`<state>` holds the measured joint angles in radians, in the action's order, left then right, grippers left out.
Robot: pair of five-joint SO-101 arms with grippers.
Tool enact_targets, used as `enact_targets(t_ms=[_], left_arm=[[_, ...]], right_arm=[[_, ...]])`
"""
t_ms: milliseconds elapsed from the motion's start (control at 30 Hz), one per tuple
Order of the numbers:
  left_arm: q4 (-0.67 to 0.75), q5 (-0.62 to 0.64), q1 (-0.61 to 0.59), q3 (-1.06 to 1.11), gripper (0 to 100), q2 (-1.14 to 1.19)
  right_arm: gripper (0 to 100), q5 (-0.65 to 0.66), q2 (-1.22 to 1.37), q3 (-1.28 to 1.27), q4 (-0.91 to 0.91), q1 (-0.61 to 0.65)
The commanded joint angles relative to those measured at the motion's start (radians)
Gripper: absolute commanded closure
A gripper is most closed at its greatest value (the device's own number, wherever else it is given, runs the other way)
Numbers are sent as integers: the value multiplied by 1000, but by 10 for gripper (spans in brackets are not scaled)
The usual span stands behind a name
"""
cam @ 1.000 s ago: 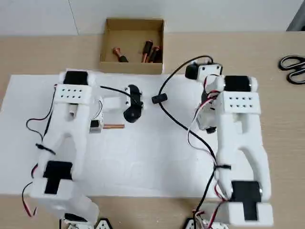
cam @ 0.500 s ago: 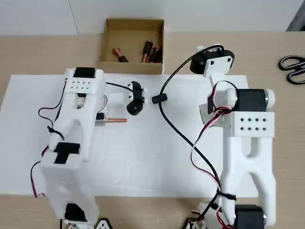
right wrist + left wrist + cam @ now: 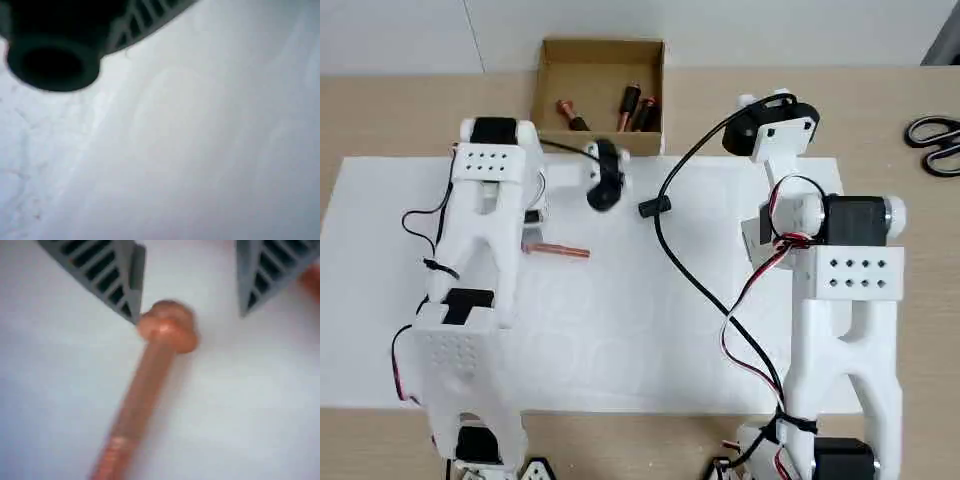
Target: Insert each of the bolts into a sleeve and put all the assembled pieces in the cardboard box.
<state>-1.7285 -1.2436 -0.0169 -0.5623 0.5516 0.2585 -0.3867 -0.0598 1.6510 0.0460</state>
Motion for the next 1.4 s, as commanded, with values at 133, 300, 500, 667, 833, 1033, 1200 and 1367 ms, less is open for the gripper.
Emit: enact_targets(t_ms=[133, 300, 500, 667, 833, 1033, 1200, 1367], left_arm=[[-25, 396, 0, -54, 877, -256], [-26, 890, -2, -12, 875, -494], [-23, 1278, 8, 257, 874, -796], [-2, 1410, 8, 573, 877, -890], [244, 1626, 2, 777, 874, -885], [410, 1909, 2, 832, 872, -713], [460, 2093, 11, 820, 874, -519], [462, 2208, 12, 742, 876, -391]], right_arm=[[995, 11, -41, 49, 4, -5], [995, 9, -42, 49, 4, -5], [995, 6, -42, 44, 16, -4], [995, 5, -42, 44, 16, 1], [995, 5, -42, 44, 18, 1], [995, 5, -42, 44, 18, 1], [995, 5, -42, 43, 18, 1], [995, 5, -42, 12, 18, 1]])
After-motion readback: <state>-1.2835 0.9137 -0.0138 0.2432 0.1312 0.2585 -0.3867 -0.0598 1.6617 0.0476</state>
